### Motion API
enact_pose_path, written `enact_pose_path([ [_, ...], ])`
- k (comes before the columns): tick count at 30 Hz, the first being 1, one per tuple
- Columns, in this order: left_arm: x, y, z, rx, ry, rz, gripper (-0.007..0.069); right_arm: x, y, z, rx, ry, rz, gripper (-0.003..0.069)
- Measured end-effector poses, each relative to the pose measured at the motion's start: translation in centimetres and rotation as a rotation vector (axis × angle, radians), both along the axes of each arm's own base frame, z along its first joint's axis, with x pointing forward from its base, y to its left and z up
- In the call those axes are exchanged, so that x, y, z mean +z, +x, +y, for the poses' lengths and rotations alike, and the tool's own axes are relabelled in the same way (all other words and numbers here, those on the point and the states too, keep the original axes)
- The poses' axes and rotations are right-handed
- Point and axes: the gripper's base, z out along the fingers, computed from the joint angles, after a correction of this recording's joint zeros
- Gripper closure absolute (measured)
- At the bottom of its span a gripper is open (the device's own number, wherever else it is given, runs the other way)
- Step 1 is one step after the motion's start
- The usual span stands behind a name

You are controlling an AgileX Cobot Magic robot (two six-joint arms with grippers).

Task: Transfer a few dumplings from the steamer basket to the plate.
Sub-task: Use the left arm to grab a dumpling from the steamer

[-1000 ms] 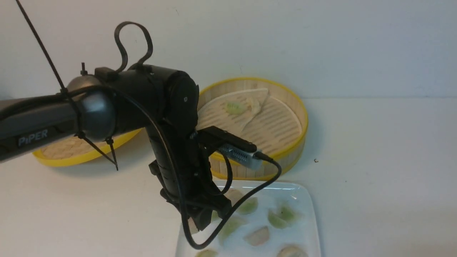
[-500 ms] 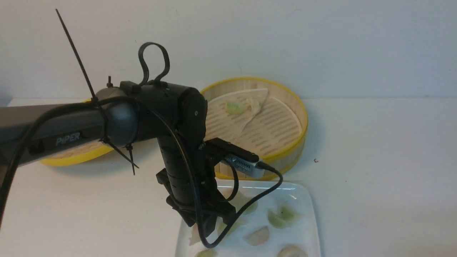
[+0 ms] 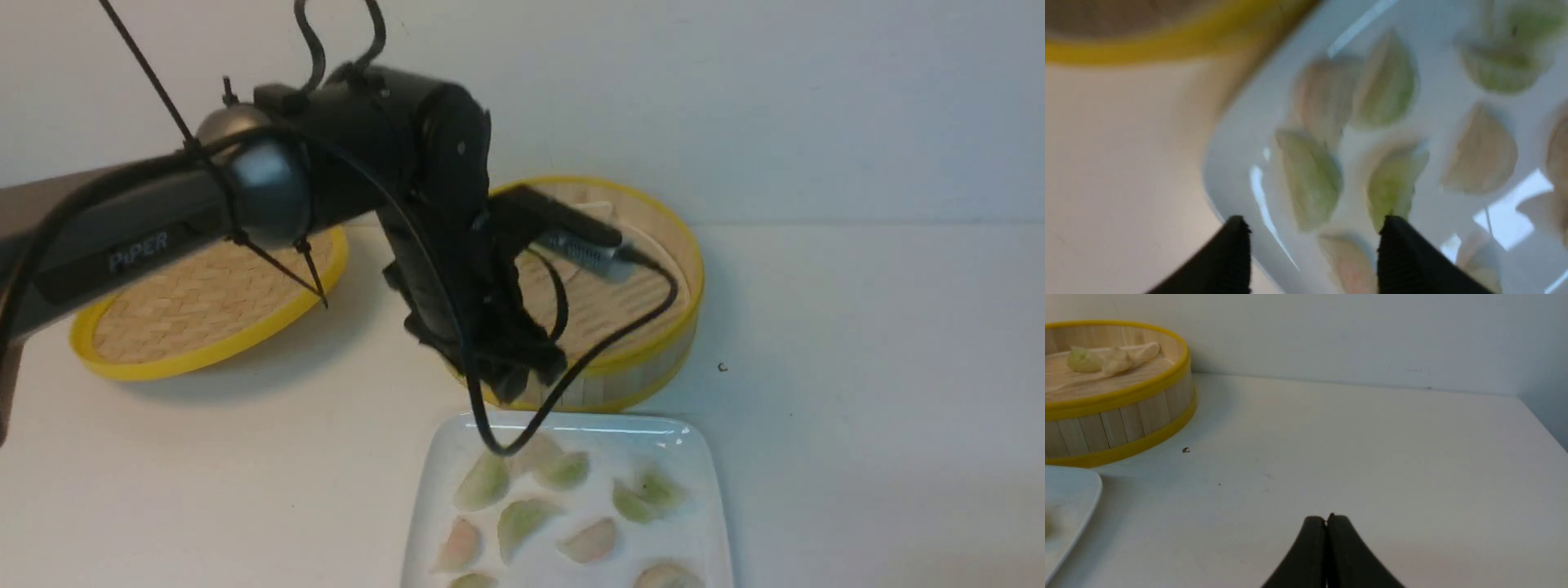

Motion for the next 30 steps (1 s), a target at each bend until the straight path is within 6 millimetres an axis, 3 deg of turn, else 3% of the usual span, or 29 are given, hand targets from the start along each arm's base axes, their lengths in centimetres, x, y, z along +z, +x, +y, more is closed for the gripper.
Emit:
enact_pose_path([
  [2,2.2,1.3,-0.1,0.02,-0.054,-0.068,0.0511,0.0,0.0,0.0,0.0,0.0,0.0,0.0673],
  [4,4.0,3.0,0.2,0.051,-0.112,-0.124,0.0596,0.0,0.0,0.0,0.0,0.0,0.0,0.0673],
  [9,5.0,6.5,0.4,0.098,-0.209,-0.171,0.0631,0.0,0.0,0.0,0.0,0.0,0.0,0.0673],
  [11,4.5,8.1,0.3,0.096,-0.223,-0.196,0.0631,0.0,0.0,0.0,0.0,0.0,0.0,0.0673],
  [13,2.6,10.1,-0.1,0.077,-0.22,-0.231,0.0631,0.0,0.0,0.0,0.0,0.0,0.0,0.0673],
  [14,2.4,10.3,-0.2,0.075,-0.219,-0.233,0.0631,0.0,0.0,0.0,0.0,0.0,0.0,0.0673],
  [16,0.1,11.9,-0.5,0.059,-0.207,-0.246,0.062,0.0,0.0,0.0,0.0,0.0,0.0,0.0673],
  [22,-3.5,13.6,-0.9,0.054,-0.194,-0.258,0.052,0.0,0.0,0.0,0.0,0.0,0.0,0.0673],
  [26,-4.5,14.4,-1.2,0.028,-0.197,-0.317,0.0386,0.0,0.0,0.0,0.0,0.0,0.0,0.0673],
  [30,-5.1,15.0,-1.3,0.002,-0.187,-0.366,0.0299,0.0,0.0,0.0,0.0,0.0,0.0,0.0673],
])
